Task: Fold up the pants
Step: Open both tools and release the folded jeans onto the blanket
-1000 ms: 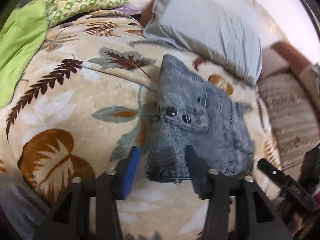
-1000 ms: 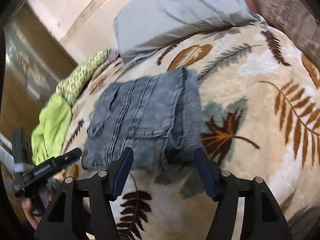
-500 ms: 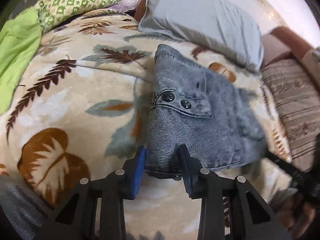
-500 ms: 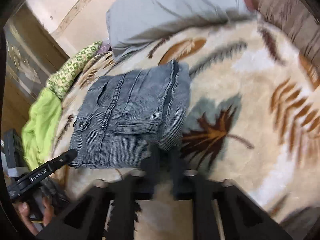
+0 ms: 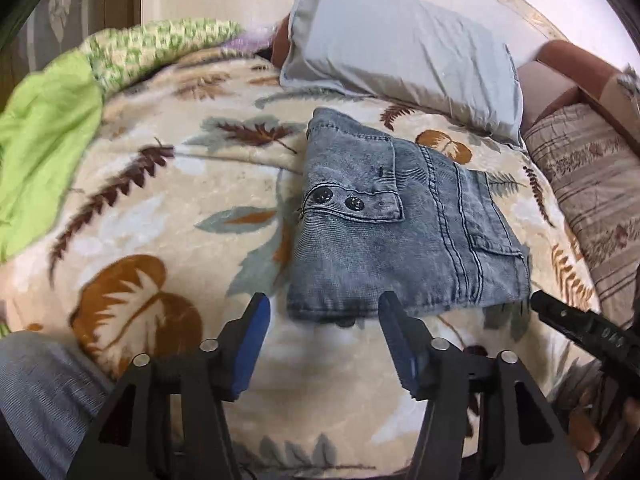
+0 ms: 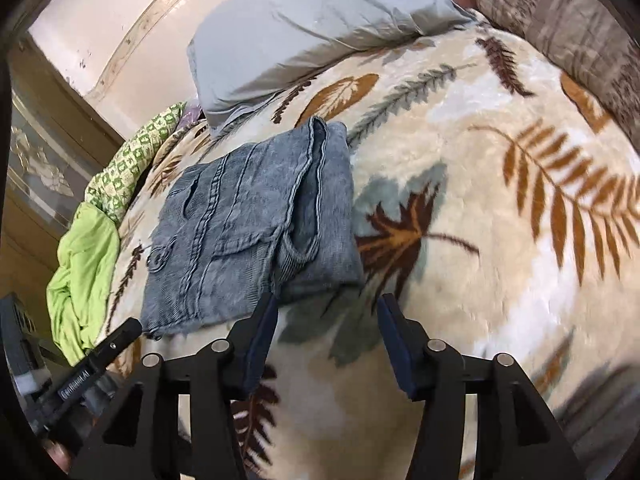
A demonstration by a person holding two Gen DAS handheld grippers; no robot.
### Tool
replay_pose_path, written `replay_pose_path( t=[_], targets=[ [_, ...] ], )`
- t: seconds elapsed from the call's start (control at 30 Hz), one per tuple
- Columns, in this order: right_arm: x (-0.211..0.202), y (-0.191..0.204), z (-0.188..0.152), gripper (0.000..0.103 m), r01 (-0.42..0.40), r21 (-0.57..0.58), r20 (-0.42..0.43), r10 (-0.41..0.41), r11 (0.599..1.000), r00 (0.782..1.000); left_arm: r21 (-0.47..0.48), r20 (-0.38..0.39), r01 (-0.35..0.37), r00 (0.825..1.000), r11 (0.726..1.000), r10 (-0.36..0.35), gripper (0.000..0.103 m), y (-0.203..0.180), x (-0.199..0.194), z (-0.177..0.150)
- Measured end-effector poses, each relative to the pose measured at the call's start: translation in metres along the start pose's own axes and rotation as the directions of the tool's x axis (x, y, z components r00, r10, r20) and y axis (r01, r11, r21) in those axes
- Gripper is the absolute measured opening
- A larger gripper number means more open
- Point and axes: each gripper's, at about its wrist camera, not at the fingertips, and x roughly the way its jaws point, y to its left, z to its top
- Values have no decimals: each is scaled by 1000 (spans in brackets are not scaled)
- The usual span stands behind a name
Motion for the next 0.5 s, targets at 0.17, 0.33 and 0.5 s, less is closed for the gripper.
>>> replay_pose_path(
  t=[0.17,0.33,0.5],
  targets=[
    [-10,12,-3,60,-8,-33,19,9,999,1000,59,124,-61,991,996,53,78,-15,-32,-12],
    [-14,25,-9,62,0,-96,37,4,995,999,87,155,-83,985,993,69,80,-20,-43,-20],
    [-12,26,-9,62,4,-109,41,0,994,999,108,166,-101,983,989,82,80,-21,-43,-20]
  ],
)
